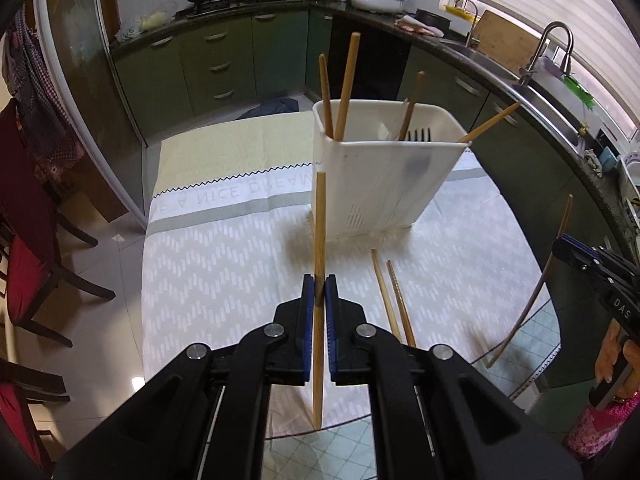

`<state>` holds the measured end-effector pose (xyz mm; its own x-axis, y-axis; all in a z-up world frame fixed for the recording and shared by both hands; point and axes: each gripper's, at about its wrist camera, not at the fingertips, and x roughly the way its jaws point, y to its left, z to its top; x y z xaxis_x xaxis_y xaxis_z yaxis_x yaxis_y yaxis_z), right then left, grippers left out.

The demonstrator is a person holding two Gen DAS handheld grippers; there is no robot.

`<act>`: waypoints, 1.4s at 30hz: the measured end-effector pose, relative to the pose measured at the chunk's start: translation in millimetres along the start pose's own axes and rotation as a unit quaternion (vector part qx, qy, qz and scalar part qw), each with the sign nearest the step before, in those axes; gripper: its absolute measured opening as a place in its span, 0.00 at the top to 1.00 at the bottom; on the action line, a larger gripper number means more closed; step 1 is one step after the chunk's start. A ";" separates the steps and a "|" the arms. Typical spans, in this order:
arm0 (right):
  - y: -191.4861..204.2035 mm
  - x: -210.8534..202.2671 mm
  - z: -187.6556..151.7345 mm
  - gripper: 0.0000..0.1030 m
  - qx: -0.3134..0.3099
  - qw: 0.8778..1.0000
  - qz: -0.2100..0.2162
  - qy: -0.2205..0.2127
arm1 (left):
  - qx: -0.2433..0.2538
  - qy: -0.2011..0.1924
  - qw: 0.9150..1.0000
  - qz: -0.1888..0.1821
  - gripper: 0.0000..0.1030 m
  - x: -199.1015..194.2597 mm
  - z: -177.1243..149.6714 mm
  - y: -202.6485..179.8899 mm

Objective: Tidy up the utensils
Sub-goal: 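Carry both chopsticks upright over the white holder and open both grippers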

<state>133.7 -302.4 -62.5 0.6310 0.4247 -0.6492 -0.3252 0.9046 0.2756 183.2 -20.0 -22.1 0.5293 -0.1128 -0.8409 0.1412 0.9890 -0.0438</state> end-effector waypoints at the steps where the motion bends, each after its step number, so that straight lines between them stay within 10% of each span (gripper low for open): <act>1: 0.5 -2.5 -1.1 0.94 -0.001 1.000 0.000 -0.002 | 0.001 -0.002 1.000 0.000 0.95 -2.3 -1.3 -0.7; 24: 27.9 -48.4 26.0 0.94 -0.036 0.998 0.011 -0.052 | 0.030 -0.057 0.998 -0.022 0.95 -56.9 11.2 -20.4; 42: 80.8 -88.8 104.3 0.94 -0.089 0.990 0.031 -0.106 | 0.034 -0.169 0.984 -0.044 0.95 -151.9 91.3 -38.2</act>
<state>124.8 -263.1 91.4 0.7337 0.4938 -0.4667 -0.4746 0.8640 0.1681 173.8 -49.4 156.6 0.7589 -0.2345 -0.6075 0.2486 0.9666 -0.0625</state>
